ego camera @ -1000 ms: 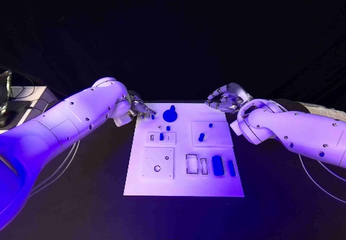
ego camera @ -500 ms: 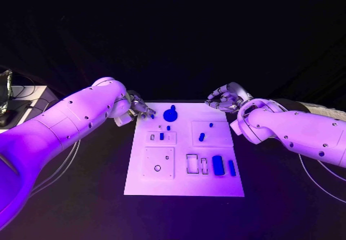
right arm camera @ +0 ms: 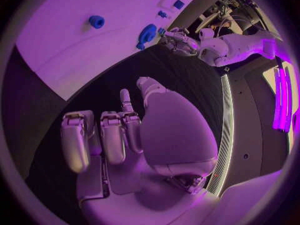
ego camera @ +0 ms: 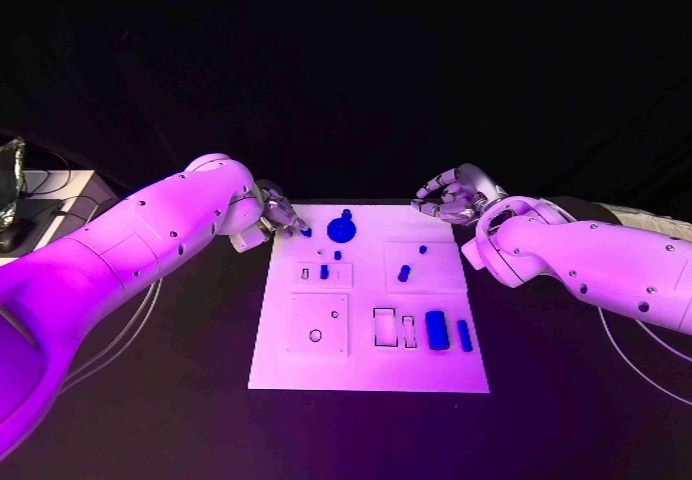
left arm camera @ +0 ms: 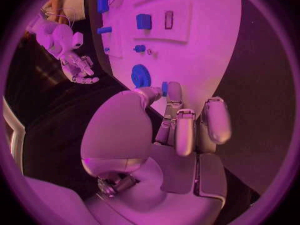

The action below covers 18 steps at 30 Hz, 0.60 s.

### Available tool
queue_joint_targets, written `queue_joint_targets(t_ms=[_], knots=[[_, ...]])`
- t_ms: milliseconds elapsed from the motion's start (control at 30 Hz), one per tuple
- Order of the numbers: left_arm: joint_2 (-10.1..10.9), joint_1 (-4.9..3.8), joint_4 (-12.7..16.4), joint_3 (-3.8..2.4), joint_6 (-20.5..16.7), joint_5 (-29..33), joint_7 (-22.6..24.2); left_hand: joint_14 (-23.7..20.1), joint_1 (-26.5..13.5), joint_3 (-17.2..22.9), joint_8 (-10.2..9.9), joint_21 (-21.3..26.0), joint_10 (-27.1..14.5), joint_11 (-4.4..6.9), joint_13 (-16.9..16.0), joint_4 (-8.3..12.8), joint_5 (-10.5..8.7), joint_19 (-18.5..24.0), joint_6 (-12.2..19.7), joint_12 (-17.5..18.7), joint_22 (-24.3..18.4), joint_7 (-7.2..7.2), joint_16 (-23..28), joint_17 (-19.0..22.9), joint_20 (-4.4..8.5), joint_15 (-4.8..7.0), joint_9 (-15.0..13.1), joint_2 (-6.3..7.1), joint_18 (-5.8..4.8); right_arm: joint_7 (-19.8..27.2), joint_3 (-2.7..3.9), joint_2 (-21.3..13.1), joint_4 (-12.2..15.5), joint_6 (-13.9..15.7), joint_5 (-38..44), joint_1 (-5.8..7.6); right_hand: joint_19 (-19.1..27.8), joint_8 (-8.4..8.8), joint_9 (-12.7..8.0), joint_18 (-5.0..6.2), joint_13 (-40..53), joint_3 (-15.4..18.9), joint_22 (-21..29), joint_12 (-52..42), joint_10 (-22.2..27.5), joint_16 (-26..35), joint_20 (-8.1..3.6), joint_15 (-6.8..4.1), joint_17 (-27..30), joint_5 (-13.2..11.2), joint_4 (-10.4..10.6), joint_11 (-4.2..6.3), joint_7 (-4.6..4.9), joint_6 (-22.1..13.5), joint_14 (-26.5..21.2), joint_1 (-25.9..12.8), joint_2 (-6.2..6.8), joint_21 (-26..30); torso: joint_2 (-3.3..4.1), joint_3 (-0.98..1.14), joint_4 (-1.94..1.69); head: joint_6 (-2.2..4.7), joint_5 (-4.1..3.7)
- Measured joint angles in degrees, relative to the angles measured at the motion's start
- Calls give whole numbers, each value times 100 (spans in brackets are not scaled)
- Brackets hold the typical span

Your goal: Assemble the parts on the task board

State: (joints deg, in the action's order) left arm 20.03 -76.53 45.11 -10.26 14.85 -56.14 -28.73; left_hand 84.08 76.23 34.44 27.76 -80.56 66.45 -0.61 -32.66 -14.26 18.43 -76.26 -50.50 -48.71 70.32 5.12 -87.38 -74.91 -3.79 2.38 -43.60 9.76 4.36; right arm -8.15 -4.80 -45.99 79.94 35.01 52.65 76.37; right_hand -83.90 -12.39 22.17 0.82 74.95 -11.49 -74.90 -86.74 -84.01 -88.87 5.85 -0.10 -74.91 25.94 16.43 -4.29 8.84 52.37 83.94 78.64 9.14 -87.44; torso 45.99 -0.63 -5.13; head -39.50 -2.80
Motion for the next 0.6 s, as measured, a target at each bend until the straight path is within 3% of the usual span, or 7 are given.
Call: queue_joint_targets(t_ms=[167, 200, 233, 567, 600], knots=[[2, 1, 6, 1, -22, 1, 12, -4, -201, 101, 237, -27, 86, 30, 54, -99, 115, -20, -3, 0, 54, -2, -24, 0, 21, 38, -1, 129, 0, 0, 0, 11, -12, -1, 0, 0, 0, 0, 0, 0, 0, 0, -2, 0, 0, 0, 0, 0, 0, 0, 0, 0, 0, 0, 0, 0, 0, 0, 1, 1, -5, -2, -1], [4, 2, 7, 1, -29, 1, 15, -3, -259, 355, 239, -27, 106, 31, 61, 139, 133, -20, -30, 0, 65, -8, -25, 0, 20, 40, -1, 156, 0, 0, 0, 13, -13, -1, 0, 0, 0, 0, 0, 0, -1, 0, -4, 0, 0, 0, 0, 0, 0, 0, 0, 0, 0, 0, 0, 0, 0, 0, 1, 1, -6, -5, -1], [5, 2, 8, 2, -38, 1, 18, -3, -317, 465, 239, -27, 119, 40, 67, 248, 161, -35, -40, 0, 77, 1, -25, 0, 35, 40, -1, 177, 0, 0, 0, 15, -15, -1, 0, 0, 0, 0, 0, 0, -1, 0, -5, 0, 0, 0, 0, 0, 0, 0, 0, 0, 0, 0, 0, 0, 0, 0, 1, 1, -7, -9, -1], [73, 3, 119, 3, -152, 75, 37, -3, -607, 479, 305, -111, 312, 91, 17, 234, 759, -102, -84, 0, 201, 21, -82, 0, 102, 81, -2, 271, 0, 0, -1, 26, -41, -2, 0, 0, 0, 0, 0, 0, -2, 0, -4, 0, 0, 0, 0, 0, 0, 0, 0, 0, 0, 0, 0, 0, 0, 0, -4, -2, -7, -20, 13], [99, 3, 160, 3, -160, 93, 36, -15, -690, 460, 305, -120, 381, 103, -17, 254, 931, -133, -143, -40, 231, 21, -82, 0, 107, 93, -3, 279, -1, 0, -1, 26, -43, -2, 0, 0, 0, 0, 0, 0, -2, 0, -4, 0, 0, 0, 0, 0, 0, 0, 0, 0, 0, 0, 0, 0, 0, 0, -7, -2, -7, -20, 14]])
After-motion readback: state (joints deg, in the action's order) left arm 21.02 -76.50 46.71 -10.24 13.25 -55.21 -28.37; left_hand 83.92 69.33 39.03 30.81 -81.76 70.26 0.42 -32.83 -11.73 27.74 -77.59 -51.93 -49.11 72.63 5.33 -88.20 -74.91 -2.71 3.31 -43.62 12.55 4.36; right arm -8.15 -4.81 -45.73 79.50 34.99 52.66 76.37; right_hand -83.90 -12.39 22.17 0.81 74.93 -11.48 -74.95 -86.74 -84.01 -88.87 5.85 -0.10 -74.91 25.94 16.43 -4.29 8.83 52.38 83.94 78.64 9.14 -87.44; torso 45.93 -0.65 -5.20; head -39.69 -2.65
